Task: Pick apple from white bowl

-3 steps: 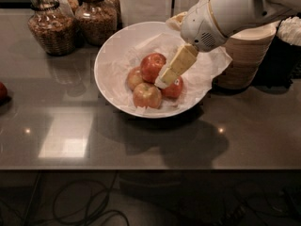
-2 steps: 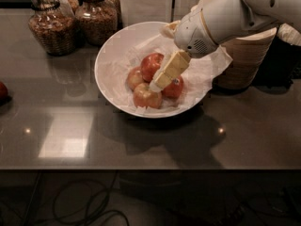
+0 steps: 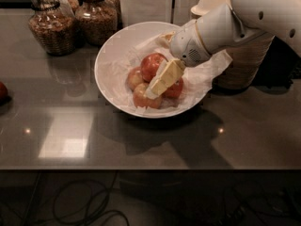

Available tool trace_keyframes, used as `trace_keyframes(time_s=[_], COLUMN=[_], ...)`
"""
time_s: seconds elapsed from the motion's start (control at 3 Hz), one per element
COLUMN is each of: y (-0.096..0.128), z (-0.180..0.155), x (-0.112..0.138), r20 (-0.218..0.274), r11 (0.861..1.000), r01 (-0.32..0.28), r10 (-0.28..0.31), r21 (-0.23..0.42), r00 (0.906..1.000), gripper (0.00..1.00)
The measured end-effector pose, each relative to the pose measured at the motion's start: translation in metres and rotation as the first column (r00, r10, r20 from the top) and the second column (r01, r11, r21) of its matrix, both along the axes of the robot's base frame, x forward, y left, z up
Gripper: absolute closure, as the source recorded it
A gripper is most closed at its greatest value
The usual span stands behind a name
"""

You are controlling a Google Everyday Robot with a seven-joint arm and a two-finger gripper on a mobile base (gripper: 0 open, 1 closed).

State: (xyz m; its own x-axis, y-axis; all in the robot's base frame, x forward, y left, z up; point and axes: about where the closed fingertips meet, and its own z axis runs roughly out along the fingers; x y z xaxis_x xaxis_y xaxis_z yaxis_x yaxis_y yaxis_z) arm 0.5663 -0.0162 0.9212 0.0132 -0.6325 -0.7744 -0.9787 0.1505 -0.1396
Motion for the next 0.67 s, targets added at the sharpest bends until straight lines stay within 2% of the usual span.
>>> trace_keyframes(time_s=[0.33,0.67], y=[-0.0006,-0.0005], z=[-0.0103,-0.0103], x=[-0.0051,-0.0052], r20=[-0.021,-0.021], r11=[1.0,1.0], r01=[0.002,0.002], r10=[-0.002,-0.002], r21=[0.004,0.004], r00=[0.9998,0.9998], gripper=[0.14,0.35])
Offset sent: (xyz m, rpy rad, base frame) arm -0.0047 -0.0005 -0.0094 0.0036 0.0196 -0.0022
